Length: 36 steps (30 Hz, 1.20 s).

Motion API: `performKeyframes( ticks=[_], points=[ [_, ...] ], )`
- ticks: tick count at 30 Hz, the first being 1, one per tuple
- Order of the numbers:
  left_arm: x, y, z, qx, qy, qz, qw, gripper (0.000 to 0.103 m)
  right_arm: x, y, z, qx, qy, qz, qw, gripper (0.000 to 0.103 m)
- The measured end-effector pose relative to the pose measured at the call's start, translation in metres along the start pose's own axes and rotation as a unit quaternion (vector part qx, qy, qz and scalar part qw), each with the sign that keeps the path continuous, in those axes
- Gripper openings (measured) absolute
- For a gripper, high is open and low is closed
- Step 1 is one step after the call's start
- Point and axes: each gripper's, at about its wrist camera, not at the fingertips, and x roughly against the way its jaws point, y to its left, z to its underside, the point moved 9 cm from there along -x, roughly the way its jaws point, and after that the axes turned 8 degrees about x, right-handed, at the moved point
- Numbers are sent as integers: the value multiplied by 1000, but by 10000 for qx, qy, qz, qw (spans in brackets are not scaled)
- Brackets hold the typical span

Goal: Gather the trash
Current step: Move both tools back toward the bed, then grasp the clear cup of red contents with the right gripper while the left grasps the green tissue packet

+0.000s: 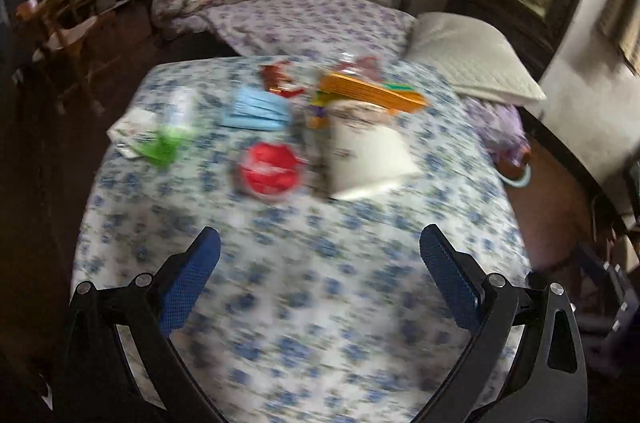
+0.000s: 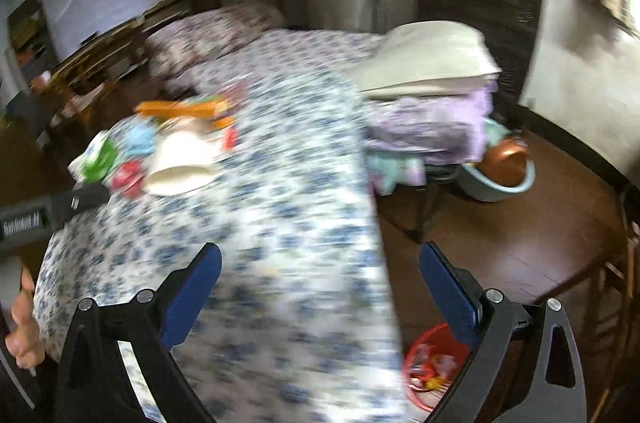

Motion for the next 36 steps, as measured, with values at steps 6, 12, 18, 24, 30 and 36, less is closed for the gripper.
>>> performKeyframes(
  ticks=[6, 12, 18, 24, 30, 36],
  points=[
    [-13, 56, -20, 293, -58, -203, 9993, 96, -35, 97, 12, 779, 368, -733, 9936, 97],
    [-19, 104, -31, 785, -84, -326, 9963, 96, -44, 144, 9, 1321, 339, -909, 9865, 97],
    [-23, 135, -33, 1339, 151, -175, 9907, 96, -51, 186, -14, 1570, 194, -1312, 9787, 97],
    [-20, 161, -36, 1639, 8, -581, 9848, 96, -67, 214, -31, 1738, 237, -1509, 9729, 95],
    [-28, 168, -34, 1833, 98, -479, 9818, 96, -90, 220, -41, 1660, 398, -1307, 9766, 92],
    [-23, 172, -31, 1794, -17, -627, 9818, 96, -112, 222, -55, 1497, 472, -887, 9836, 90]
  ],
)
